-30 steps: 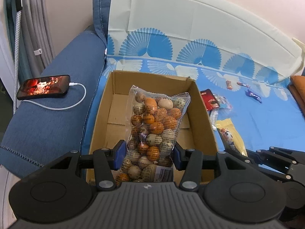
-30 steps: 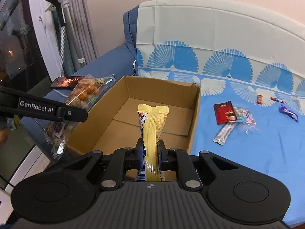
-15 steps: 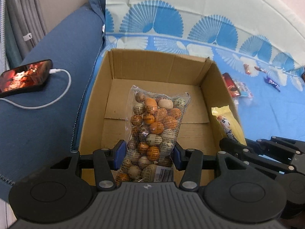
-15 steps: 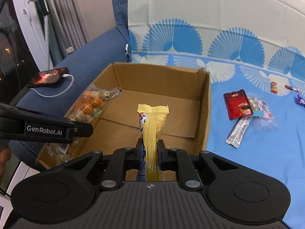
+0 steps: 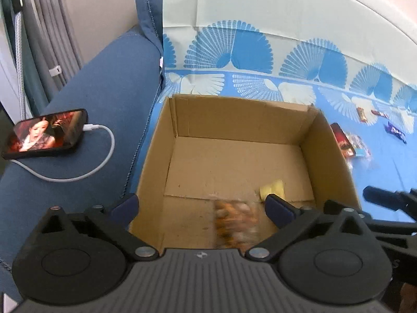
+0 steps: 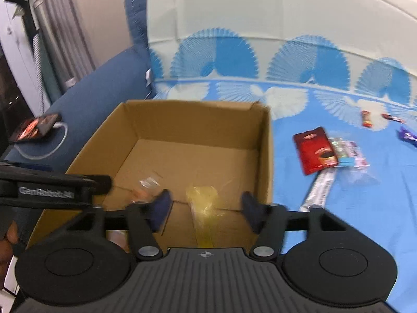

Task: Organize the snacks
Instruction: 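Open both tools to drop the nut bag and wafer bar into the box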

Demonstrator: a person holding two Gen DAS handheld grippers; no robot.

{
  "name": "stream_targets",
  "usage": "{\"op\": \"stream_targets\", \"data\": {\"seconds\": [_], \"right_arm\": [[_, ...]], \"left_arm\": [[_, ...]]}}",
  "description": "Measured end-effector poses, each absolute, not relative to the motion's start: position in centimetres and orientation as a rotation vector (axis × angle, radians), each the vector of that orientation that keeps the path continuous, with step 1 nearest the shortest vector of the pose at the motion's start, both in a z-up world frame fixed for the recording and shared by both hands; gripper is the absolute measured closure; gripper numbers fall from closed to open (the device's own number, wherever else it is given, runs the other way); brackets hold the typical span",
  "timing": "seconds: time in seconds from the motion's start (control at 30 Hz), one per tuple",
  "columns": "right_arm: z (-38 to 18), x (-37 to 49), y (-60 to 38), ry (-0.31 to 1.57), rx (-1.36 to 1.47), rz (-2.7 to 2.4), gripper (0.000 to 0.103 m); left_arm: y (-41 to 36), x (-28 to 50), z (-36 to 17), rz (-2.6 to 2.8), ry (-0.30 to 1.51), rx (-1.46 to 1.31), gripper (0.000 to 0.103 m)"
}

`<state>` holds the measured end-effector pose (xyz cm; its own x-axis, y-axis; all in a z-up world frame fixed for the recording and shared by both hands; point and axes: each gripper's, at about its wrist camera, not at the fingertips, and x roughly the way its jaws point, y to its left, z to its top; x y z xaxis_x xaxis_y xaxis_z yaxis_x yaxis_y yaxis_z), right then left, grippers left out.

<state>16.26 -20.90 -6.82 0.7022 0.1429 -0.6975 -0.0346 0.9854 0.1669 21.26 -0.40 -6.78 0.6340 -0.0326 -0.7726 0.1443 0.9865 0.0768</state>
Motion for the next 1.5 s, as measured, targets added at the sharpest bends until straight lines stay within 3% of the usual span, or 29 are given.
{"op": "stream_targets", "data": {"seconds": [0.4,0.87,1.5], "right_arm": [[-3.5,4.9,-18.2,0.777,0.028,0.130,0.015],[0.7,-3.8,-18.4,0.608,0.017,0.101,0.011],[1.5,-5.6,-18.5,0.570,0.024,0.104,0.010]], "left_arm": [[0.6,10.5,-4.7,-0.034,0.907,0.111,0.000],[-1.1,2.8,-1.0,-0.056,0.805,0.134,0.000],[-1.1,1.4,0.0,-0.053,0.777,0.149,0.000]]}}
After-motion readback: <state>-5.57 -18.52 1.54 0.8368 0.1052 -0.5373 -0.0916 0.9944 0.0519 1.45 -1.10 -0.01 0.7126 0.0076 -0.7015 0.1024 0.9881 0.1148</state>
